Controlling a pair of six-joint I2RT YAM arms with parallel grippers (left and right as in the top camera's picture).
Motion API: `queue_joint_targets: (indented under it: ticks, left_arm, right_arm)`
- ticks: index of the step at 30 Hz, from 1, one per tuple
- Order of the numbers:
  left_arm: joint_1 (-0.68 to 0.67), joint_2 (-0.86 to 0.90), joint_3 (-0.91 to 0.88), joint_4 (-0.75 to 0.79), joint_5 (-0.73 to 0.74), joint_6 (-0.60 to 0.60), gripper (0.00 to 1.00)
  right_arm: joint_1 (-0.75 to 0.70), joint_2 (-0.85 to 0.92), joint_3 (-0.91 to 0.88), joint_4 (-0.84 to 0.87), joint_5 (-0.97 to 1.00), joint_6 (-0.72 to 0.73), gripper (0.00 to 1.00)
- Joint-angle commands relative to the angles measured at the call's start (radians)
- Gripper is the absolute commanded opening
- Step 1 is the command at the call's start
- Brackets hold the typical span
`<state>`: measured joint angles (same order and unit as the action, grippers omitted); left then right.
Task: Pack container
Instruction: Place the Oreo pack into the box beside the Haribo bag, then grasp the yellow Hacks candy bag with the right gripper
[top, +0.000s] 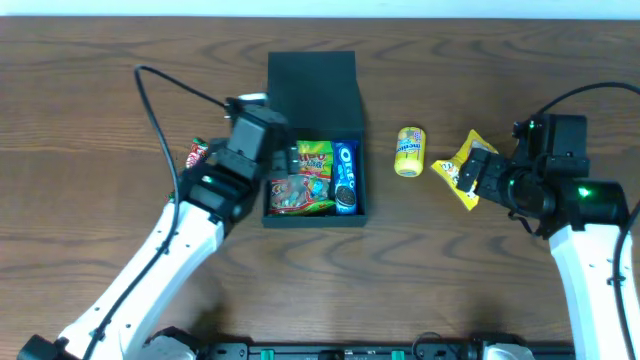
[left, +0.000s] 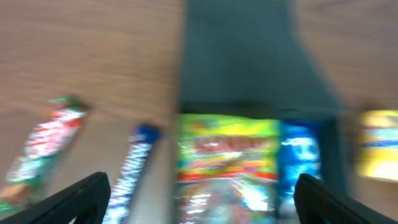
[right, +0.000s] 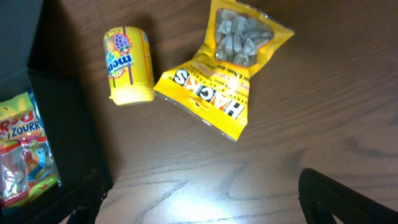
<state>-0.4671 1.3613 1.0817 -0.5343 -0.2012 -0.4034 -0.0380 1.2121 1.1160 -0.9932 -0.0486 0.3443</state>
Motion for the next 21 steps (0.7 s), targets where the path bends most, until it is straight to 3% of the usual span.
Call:
queue_joint_targets:
  ticks: [1,7,13,17,21]
  left_arm:
    - [0.056,0.004,0.005,-0.048,-0.041,0.078,0.95]
    - [0.089,0.006,-0.006,-0.068,-0.036,0.079,0.95]
    - [0.089,0.006,-0.006,-0.068,-0.033,0.078,0.95]
    - [0.089,0.006,-0.006,-0.069,-0.027,0.078,0.95]
    - [0.089,0.006,-0.006,-0.068,-0.007,0.078,0.95]
  right_arm:
    - [-0.008,-0.004,-0.008,0.017,0.007,-0.009,0.99]
    - [-0.007,0.037,-0.040,0.082,0.062,-0.008,0.99]
    - [-0.008,0.135,-0.164,0.255,0.138,0.025,0.97]
    - [-0.015,0.216,-0.186,0.332,0.171,0.238,0.96]
    - [-0.033,0.280,-0.186,0.412,0.169,0.427,0.87]
